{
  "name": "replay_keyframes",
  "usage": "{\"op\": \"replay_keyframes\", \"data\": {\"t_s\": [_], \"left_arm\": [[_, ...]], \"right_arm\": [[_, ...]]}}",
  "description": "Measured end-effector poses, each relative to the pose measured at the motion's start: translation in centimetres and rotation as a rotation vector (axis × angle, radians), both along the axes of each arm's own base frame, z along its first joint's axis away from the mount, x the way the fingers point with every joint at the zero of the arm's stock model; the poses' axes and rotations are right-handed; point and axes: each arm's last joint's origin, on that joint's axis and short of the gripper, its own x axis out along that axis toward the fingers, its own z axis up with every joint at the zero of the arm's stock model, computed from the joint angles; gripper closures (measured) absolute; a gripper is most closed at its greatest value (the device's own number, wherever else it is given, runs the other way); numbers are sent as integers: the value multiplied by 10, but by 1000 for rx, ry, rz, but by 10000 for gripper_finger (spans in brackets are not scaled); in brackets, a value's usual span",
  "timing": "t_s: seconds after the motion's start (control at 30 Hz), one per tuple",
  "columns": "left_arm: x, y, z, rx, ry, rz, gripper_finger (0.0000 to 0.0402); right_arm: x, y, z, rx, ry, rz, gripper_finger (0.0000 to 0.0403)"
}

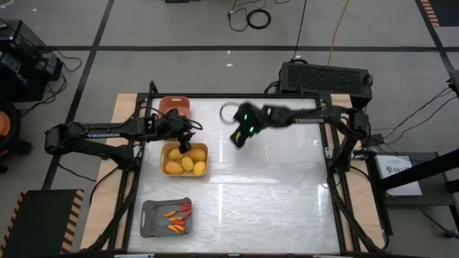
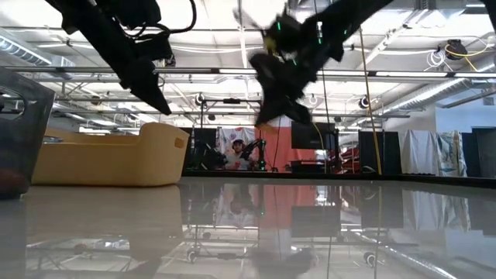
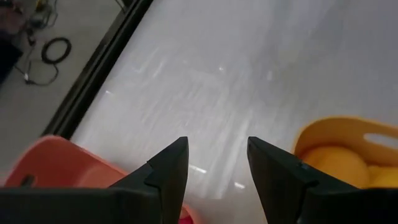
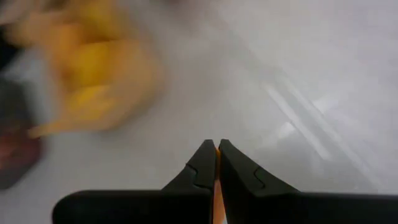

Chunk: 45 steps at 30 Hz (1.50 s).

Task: Sort produce into baskets
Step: Put the yellow chili pepper into the gray bin

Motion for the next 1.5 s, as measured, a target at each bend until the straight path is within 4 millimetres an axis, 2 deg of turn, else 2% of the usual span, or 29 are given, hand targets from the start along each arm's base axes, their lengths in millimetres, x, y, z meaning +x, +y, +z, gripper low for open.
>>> {"op": "replay_keyframes", "data": {"t_s": [0.3, 0.43, 0.53, 0.7, 0.8, 1.0, 1.23, 1.5], "left_arm": [[1, -2, 0, 25, 34, -164, 228], [2, -4, 0, 17, 30, -225, 228], [2, -4, 0, 22, 30, -249, 228], [2, -4, 0, 21, 24, -245, 228], [2, -4, 0, 20, 24, -246, 228], [2, -4, 0, 16, 27, -245, 228], [2, -5, 0, -14, 17, -277, 228], [2, -6, -1, -20, 22, -280, 228]], "right_arm": [[57, 113, 8, -106, -477, 310, 399], [72, 149, 4, -214, -707, 436, 399], [78, 165, -5, -292, -821, 493, 399], [90, 177, -21, -339, -922, 523, 399], [102, 181, -28, -336, -969, 537, 399], [133, 184, -43, -261, -1029, 669, 399], [166, 183, -48, -209, -1124, 810, 399], [179, 184, -49, -141, -1145, 831, 397]]}}
